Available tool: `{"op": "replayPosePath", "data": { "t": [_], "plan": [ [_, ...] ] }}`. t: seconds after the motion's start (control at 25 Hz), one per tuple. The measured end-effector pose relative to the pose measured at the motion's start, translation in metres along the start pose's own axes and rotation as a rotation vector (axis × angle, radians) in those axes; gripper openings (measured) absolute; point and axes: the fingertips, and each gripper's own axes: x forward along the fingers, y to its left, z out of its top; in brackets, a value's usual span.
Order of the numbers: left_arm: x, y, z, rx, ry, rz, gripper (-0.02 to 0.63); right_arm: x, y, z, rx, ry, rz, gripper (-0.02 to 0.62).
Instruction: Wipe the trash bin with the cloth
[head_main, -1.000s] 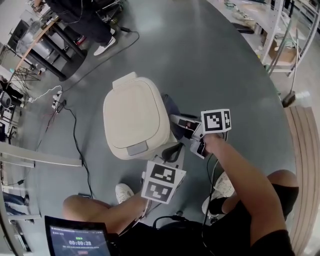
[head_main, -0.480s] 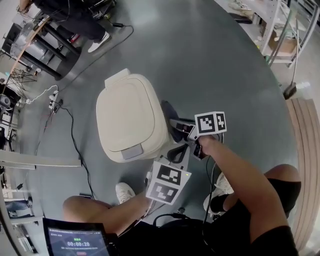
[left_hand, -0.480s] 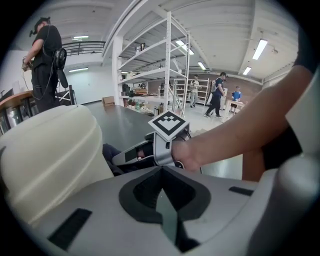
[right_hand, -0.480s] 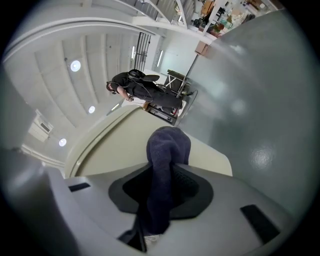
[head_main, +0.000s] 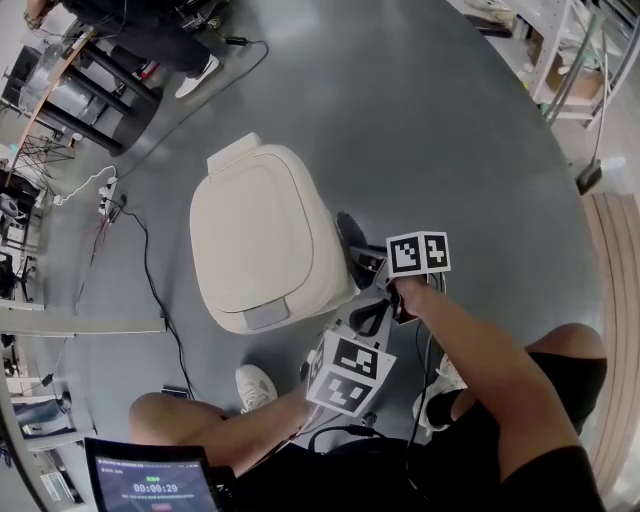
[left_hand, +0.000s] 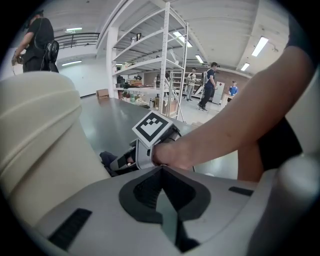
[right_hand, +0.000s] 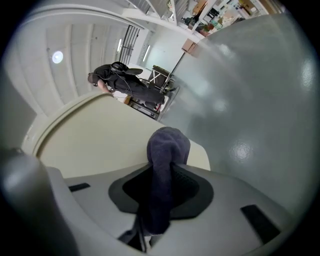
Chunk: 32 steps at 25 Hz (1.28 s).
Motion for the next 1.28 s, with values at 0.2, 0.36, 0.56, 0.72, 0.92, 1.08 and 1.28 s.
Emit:
{"op": "replayPosePath", "data": {
  "t": [0.2,0.36,0.56,0.72,0.92,1.08,1.28],
  "plan": [
    [0.009,0.001,-0.009,-0.010,0.027,-0.019,-0.003,0.010,-0.029,-0.013,-0.010,0.035,-0.112,0.089],
    [0.015,0.002,-0.014,-0.029,0.044,-0.033,-0.002,0.018,-0.047,-0.020,-0.029,0.071,-0.173,0.089],
    [0.022,0.001,-0.018,-0.039,0.063,-0.051,-0.003,0.024,-0.063,-0.028,-0.019,0.125,-0.209,0.088],
    [0.025,0.008,-0.018,-0.041,0.061,-0.041,-0.003,0.028,-0.073,-0.036,-0.020,0.181,-0.215,0.089],
    [0.027,0.011,-0.012,-0.049,0.045,-0.039,-0.003,0.026,-0.075,-0.035,-0.094,0.211,-0.249,0.089],
    [0.027,0.007,-0.012,-0.025,0.043,-0.041,-0.003,0.019,-0.066,-0.013,-0.159,0.145,-0.250,0.089],
    [0.025,-0.001,-0.009,-0.004,0.037,-0.049,-0.003,-0.001,-0.019,0.064,-0.133,-0.077,-0.105,0.089]
  ]
}}
